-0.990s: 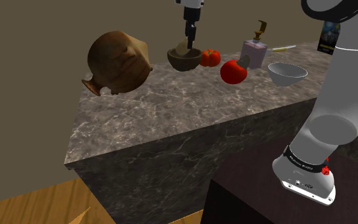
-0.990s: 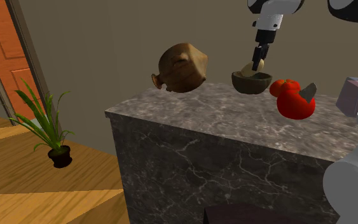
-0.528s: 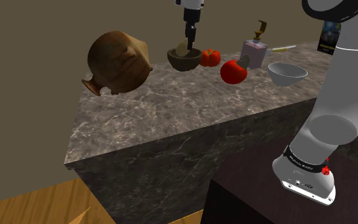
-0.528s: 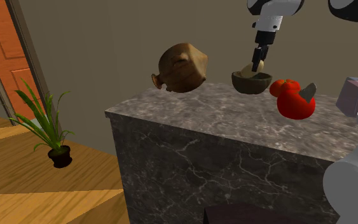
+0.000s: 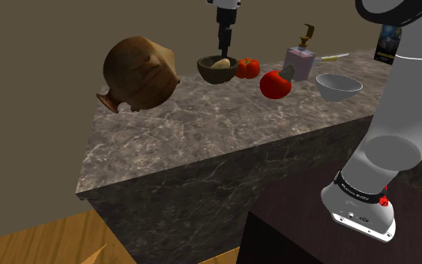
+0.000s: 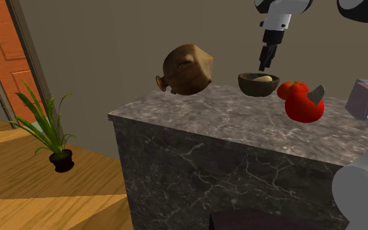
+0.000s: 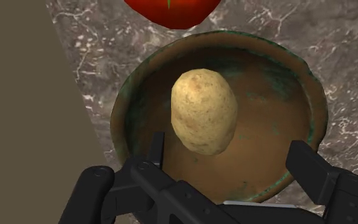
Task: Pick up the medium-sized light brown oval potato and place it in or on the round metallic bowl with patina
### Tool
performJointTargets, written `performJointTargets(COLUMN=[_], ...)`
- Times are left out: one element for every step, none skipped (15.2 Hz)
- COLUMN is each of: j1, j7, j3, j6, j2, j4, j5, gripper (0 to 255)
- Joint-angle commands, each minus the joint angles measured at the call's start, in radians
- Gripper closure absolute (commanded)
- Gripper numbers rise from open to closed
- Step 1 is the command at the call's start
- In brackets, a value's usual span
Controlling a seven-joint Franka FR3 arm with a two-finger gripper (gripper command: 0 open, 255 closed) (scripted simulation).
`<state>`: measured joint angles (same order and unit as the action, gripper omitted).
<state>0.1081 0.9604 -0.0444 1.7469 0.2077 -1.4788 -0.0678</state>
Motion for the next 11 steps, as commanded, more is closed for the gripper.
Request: performJointTargets(j1=[0.001,0.003,0.004,0.004,0.004,0.004,0.004,0.004,0.004,0.004,0.004], j7=[-0.001,-0.002,-0.002,-0.002,-0.002,-0.002,-0.002,-0.002,-0.002,-0.002,-0.002], j3=[-0.001,-0.001,-0.002,-0.002,-0.002,-0.002,-0.002,-0.002,-0.002,-0.002,-0.002], j6=[-0.051,-0.087,-0.116,-0.116,-0.116,-0.116,-0.116,-0.116,-0.116,-0.116,-0.116], j2=[0.003,0.008,0.014,0.014,0.013,0.014,0.014,0.014,0.014,0.014,0.014], j4=[0.054,0.095,0.129,0.129,0.129,0.129,0.129,0.129,0.129,0.129,0.129], j5=[0.000,0.000,0.000,0.000,0.000,0.000,0.000,0.000,0.000,0.000,0.000], gripper=[0,0,0,0,0,0,0,0,0,0,0])
